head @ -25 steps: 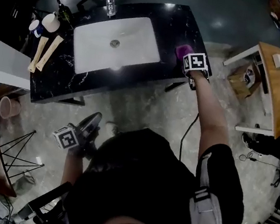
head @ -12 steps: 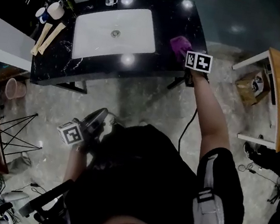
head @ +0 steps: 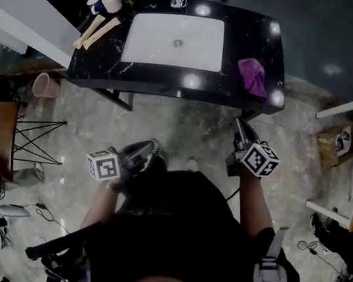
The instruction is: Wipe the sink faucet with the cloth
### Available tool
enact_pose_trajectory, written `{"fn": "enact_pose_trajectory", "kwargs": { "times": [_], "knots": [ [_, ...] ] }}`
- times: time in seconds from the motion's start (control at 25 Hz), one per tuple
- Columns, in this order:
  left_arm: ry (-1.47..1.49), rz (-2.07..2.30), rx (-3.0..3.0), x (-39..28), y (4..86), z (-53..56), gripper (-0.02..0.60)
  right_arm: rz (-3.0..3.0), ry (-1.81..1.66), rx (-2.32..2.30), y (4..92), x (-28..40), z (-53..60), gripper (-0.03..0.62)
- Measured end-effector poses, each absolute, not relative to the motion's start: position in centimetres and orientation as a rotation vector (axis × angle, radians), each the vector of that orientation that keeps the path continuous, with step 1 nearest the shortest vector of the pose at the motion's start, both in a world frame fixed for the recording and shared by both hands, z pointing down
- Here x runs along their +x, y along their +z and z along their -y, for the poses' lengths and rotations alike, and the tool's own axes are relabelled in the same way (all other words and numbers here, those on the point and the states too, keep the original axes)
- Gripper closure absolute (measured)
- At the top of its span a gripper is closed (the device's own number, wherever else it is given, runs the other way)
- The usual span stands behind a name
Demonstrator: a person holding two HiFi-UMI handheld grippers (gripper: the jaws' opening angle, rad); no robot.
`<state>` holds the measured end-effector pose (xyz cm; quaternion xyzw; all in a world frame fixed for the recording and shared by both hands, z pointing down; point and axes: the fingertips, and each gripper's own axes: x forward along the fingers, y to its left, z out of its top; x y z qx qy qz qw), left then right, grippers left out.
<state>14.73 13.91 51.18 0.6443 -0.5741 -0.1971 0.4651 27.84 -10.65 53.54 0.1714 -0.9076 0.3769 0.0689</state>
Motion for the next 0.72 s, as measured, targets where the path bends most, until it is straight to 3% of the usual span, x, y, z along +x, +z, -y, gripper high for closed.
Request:
{"fn": "enact_pose_trajectory", "kwargs": {
  "times": [0.32,0.48,0.72],
  "knots": [
    [-0.391,1.405,1.570,17.0,53.4,-16.7,0.581,2.590,1.092,-0.145,53.4,23.7,-6.6,0.585],
    [-0.412,1.412,1.595,16.3,52.8,-18.3,0.581,2.621,0.994,-0.143,52.2,23.7,-8.3,0.583],
    [-0.454,1.392,1.646,14.0,51.6,-22.4,0.581,2.654,1.113,-0.028,49.3,22.2,-10.6,0.583]
  ]
}}
